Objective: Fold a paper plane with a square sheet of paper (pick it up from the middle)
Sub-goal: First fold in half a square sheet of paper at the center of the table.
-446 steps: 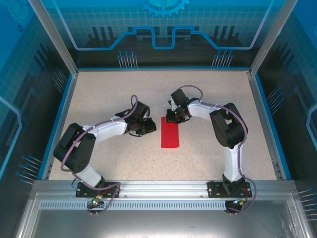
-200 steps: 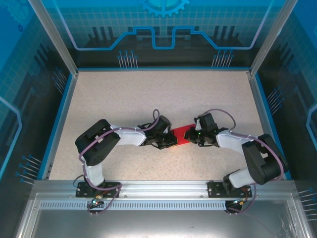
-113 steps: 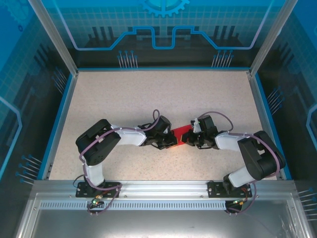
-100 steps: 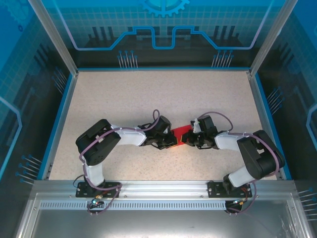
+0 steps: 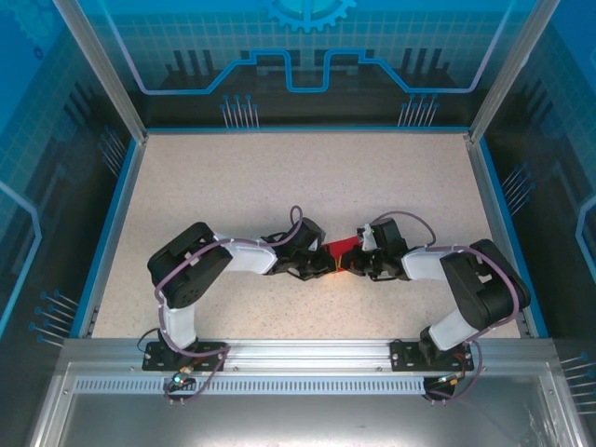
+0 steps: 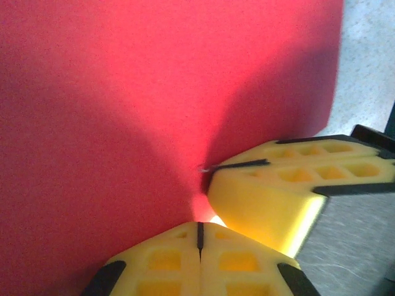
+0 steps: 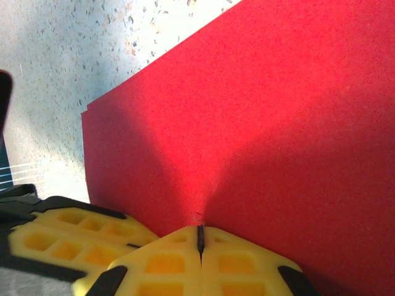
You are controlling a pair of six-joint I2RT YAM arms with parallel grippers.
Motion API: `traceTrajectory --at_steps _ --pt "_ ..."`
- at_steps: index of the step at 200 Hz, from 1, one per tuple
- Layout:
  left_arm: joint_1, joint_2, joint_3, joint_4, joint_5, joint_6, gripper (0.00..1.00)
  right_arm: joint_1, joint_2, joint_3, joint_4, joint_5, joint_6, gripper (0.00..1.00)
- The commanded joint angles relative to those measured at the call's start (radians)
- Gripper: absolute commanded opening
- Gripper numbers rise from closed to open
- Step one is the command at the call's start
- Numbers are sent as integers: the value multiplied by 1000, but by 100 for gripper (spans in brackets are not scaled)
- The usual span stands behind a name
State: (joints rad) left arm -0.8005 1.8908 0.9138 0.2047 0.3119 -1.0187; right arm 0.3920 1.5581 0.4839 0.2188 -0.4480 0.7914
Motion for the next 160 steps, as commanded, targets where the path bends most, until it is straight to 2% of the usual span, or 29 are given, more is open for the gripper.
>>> traceTrajectory --at_steps 1,43,95,146,160 --pt "1 19 23 -55 -4 -3 3 -1 9 -20 10 -19 -11 0" --pt "1 14 19 -99 -37 0 2 -2 -41 -27 -20 -9 -17 0" --pt "0 13 19 -137 -59 -14 2 -8 6 -29 -68 23 -35 0" --pt "16 13 7 -209 -83 -23 2 -151 -16 -89 -111 53 -110 0" --pt "31 12 -3 -224 -82 -19 2 -162 -38 -99 -103 69 -101 0"
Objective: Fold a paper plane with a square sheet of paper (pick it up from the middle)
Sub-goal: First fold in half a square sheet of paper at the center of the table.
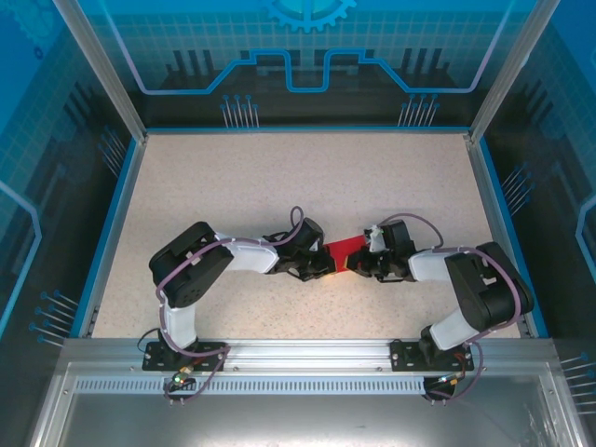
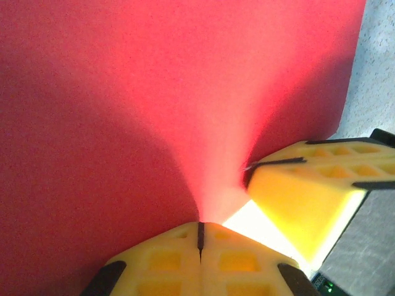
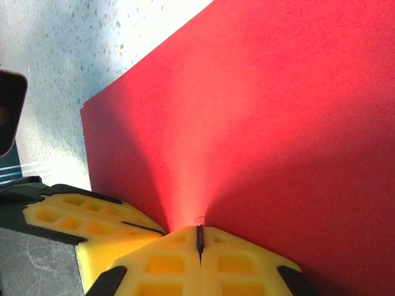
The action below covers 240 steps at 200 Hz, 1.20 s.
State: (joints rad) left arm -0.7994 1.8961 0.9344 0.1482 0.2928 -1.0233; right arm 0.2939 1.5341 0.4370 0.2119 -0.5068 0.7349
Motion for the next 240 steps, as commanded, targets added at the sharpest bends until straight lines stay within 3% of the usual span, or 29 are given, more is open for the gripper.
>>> traceTrajectory --at_steps 1,71,139,173,240 --pt "30 6 -25 -168 -64 -14 2 -64 -16 -50 -100 129 -45 0" --pt "105 -38 -86 -242 -67 64 2 -42 -60 -37 -120 160 -28 0" --pt "108 -41 -98 -232 -58 57 2 -57 -78 -56 -125 261 59 0" --pt "109 -41 -99 -243 -65 63 2 -7 -110 -50 -143 338 82 1" --pt "163 -160 -116 -301 -77 139 2 168 -62 44 -102 268 112 1"
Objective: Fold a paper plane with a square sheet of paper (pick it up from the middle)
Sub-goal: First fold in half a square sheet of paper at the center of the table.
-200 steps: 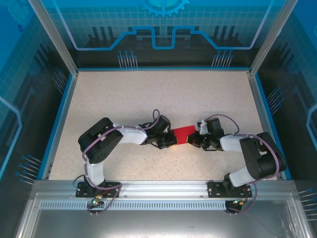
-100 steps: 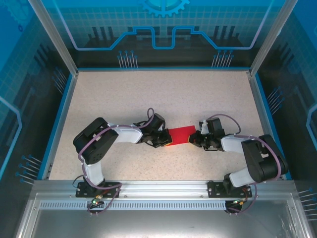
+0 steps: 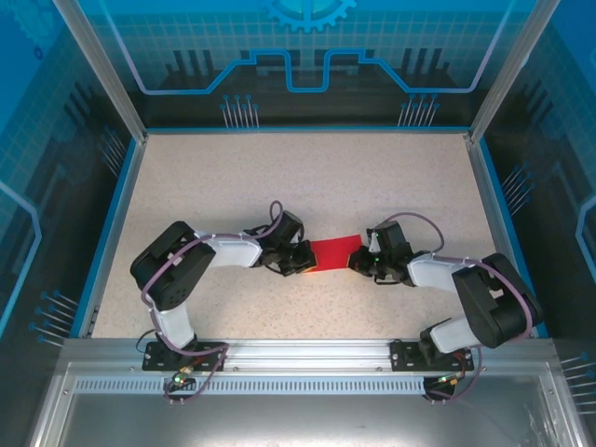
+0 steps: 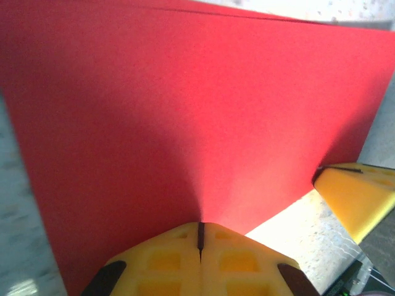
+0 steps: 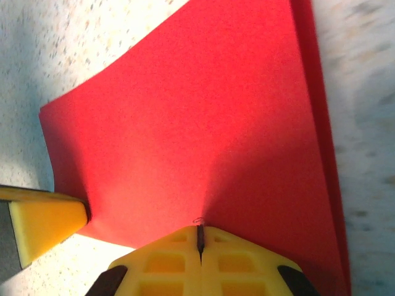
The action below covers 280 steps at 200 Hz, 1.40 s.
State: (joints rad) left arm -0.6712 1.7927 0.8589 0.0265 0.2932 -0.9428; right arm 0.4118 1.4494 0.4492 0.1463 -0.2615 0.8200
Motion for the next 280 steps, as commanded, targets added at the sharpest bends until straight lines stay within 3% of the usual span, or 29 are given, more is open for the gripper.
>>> traceTrajectory --at_steps 1,33,64,86,140,185,280 --pt "35 -59 -39 -180 -78 60 2 53 22 34 -38 23 28 1" --pt "39 -137 -1 -206 -70 126 2 135 74 98 -7 15 62 1" --pt "29 -148 -9 -36 52 93 3 157 143 137 59 7 96 0" --pt "-6 -96 11 21 76 69 3 161 144 141 85 20 110 0" --pt "-41 21 47 26 50 40 3 161 133 113 58 29 110 0" --pt "-41 37 31 -22 -67 48 2 157 147 79 49 17 81 0" --pt "-42 -16 -6 103 -20 37 3 127 168 47 64 7 66 0"
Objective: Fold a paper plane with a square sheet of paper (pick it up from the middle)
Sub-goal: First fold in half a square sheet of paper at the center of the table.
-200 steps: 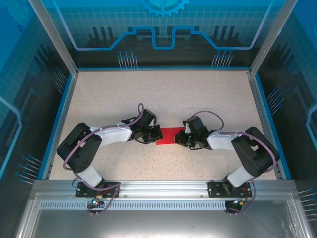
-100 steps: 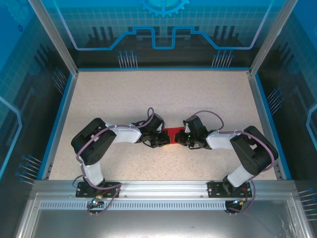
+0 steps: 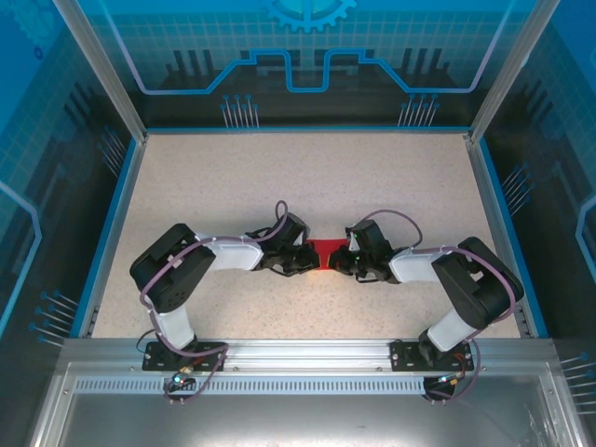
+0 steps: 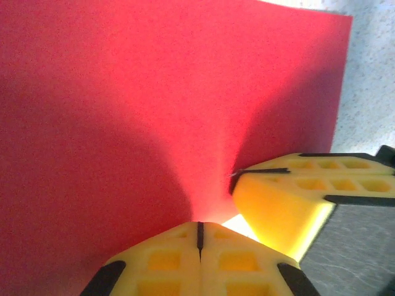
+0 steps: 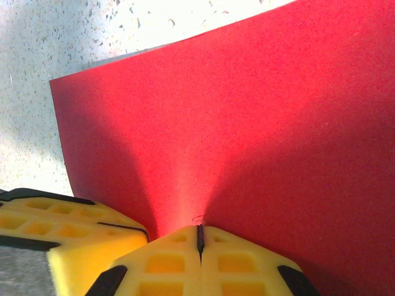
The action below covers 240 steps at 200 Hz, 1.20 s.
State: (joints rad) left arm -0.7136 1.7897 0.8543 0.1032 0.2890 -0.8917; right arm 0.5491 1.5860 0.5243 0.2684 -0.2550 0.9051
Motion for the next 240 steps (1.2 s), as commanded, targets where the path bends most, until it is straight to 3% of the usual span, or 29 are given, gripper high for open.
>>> traceTrajectory --at_steps 1,82,133,181,216,240 --pt "0 -10 0 24 -16 -14 3 -10 32 -28 -58 0 -19 0" --pt "0 40 -8 -105 -93 -66 2 -56 -17 -76 -46 26 -41 0" --pt "0 40 -8 -127 -110 -76 1 -193 -185 -173 -139 132 -105 0" --pt "-1 40 4 -122 -98 -71 1 -216 -379 -162 -297 274 -118 1" --pt "0 30 28 -121 -84 -41 2 -204 -544 -166 -248 163 -154 4" --pt "0 34 31 -116 -82 -41 2 -173 -474 -128 -202 33 -137 3"
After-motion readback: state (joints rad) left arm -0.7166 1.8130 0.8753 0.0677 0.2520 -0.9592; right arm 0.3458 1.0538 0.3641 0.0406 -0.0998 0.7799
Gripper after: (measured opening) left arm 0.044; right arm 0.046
